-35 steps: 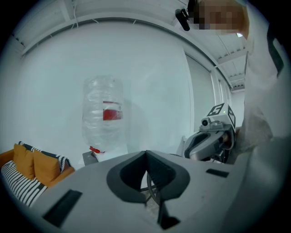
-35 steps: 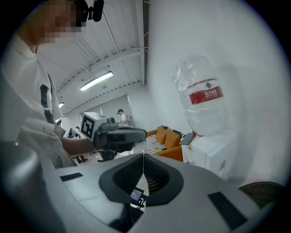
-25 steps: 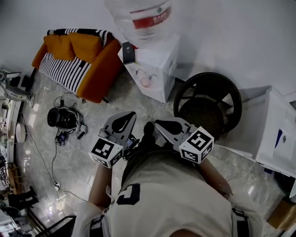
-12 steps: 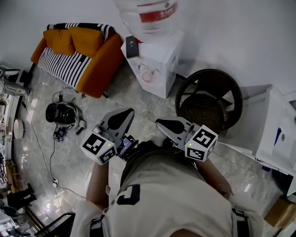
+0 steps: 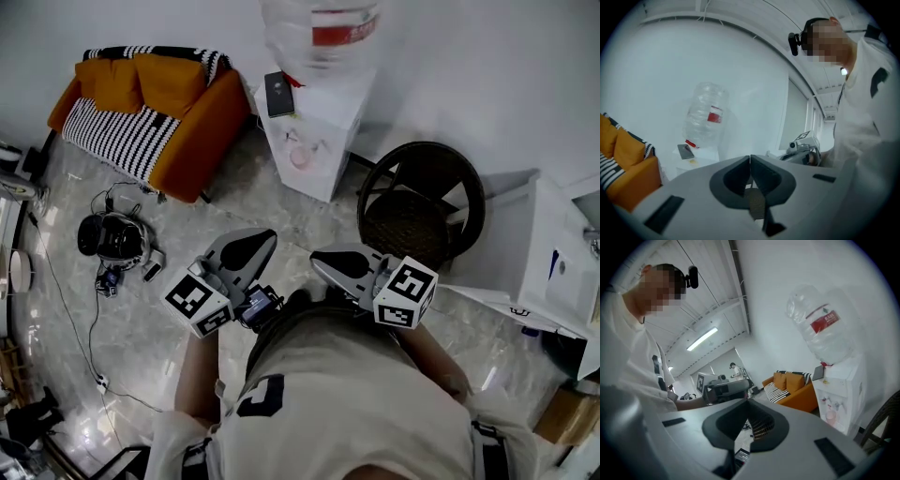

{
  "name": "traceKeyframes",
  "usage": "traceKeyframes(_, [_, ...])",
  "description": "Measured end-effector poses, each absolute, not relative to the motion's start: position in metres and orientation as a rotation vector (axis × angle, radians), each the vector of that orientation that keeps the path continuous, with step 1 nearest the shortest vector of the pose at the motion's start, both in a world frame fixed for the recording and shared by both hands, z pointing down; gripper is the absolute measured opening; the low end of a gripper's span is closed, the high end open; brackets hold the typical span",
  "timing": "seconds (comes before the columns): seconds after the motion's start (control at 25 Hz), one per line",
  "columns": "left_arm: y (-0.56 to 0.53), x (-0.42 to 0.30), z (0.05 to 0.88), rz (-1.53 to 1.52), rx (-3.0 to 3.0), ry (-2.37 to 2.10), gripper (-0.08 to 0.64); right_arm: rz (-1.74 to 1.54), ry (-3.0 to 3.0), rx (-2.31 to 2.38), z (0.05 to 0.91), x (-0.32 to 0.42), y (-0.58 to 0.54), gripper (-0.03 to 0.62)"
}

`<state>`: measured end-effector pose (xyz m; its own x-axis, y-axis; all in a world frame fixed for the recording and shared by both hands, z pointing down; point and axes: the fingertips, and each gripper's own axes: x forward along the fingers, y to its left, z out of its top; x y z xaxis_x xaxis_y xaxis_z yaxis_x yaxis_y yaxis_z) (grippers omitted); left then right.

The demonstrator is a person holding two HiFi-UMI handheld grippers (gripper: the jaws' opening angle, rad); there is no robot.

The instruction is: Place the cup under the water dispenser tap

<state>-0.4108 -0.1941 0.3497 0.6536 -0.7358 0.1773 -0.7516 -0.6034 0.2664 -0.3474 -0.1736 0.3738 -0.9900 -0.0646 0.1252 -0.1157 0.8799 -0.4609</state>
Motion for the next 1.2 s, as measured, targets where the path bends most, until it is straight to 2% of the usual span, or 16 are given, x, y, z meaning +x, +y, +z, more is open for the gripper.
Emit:
traceKeyframes(0.36, [-0.171,-0.475,0.355,0.025,2.593,-1.132,0.058,0.719,-2.894,0.133,0.379,-0.405,-0.145,0.026])
traceKeyframes(0.64, [-0.142,-0.499,0.368,0.011,2.589,-1.129,0.058,0.757,-2.860,0.296,0.384,-0.411,-0.122,0.026])
traceKeyframes(0.92, [-0.129,-0.480,0.379,0.107,2.647,-1.021,0.058,0.820,-2.854,0.448,0.388,-0.404,-0.108,0.026])
traceKeyframes(1.2, [-0.139,-0.443,0.398,0.325,2.701,-1.044,0.057,0.909,-2.805,0.604,0.399,-0.377,-0.106,0.026])
